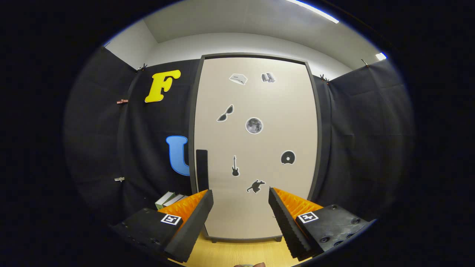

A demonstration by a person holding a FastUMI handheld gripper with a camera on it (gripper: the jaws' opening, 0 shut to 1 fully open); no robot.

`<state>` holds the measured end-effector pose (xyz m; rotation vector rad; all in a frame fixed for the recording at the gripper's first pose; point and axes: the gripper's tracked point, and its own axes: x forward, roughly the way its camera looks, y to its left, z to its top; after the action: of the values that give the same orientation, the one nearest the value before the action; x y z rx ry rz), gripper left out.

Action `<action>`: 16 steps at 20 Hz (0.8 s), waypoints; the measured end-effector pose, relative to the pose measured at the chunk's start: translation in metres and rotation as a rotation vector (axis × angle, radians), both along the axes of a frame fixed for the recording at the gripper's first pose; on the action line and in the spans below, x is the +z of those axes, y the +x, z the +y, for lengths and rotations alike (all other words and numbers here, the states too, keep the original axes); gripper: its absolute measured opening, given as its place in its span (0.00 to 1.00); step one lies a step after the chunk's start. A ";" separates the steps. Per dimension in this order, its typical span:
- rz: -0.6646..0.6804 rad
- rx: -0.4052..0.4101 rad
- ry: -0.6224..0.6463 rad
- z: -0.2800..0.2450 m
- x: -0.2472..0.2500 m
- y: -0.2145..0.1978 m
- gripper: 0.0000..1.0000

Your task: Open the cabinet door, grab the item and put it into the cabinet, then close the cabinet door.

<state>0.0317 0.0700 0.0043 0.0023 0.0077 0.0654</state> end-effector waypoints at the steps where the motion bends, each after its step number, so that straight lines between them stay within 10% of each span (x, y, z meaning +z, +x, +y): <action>1: -0.005 0.007 0.003 0.009 0.002 0.010 0.97; 16: 0.069 0.038 0.028 0.094 -0.041 0.137 0.96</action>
<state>0.1684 0.1641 -0.0367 0.0328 0.0755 0.1033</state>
